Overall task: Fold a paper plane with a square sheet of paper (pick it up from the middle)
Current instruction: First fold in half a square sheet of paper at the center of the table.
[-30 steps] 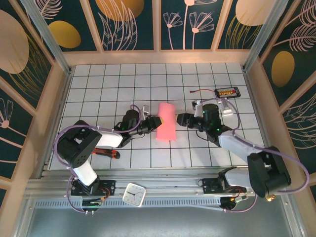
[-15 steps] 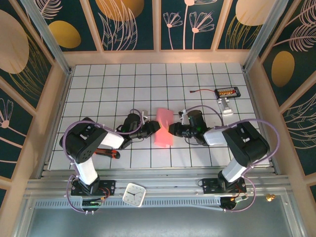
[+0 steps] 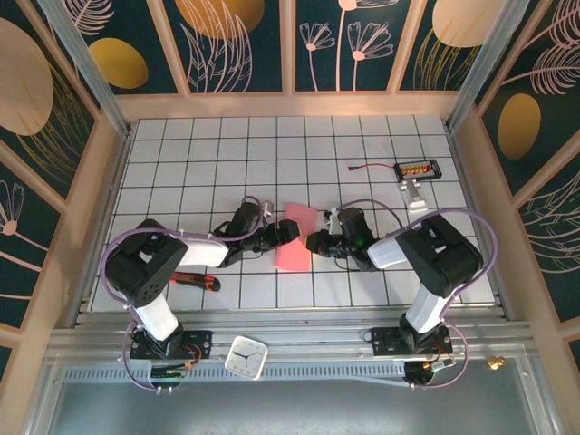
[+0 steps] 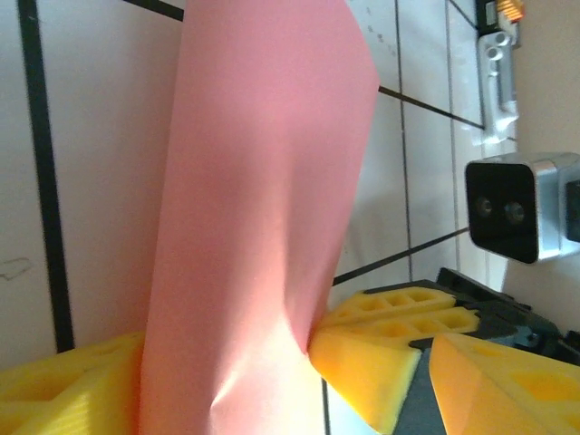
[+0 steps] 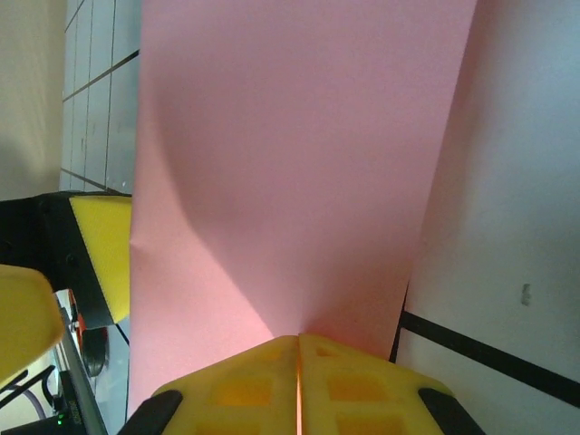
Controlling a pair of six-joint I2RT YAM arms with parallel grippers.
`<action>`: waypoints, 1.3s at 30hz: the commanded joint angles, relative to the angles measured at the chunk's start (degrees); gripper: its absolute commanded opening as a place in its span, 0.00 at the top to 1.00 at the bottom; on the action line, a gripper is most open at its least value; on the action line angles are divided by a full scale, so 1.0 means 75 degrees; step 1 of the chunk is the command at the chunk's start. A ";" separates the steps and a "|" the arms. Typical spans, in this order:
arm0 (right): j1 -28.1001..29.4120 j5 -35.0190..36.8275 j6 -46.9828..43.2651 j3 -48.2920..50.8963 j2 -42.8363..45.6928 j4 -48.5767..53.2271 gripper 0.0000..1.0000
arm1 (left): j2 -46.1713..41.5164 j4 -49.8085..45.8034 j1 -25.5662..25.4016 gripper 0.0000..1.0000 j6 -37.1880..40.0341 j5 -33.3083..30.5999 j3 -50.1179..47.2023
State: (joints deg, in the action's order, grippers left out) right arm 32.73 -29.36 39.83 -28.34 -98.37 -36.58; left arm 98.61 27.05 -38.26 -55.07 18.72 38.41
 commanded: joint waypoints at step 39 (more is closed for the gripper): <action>-0.0089 0.0460 -0.0573 -0.0841 0.0539 0.1329 0.67 | 0.0276 -0.1089 0.0039 0.72 0.0397 0.0546 0.0058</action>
State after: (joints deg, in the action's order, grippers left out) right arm 30.87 -25.39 35.94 -32.53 -92.14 -24.21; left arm 100.29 19.49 -37.69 -51.16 20.62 40.07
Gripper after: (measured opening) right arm 0.334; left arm 0.275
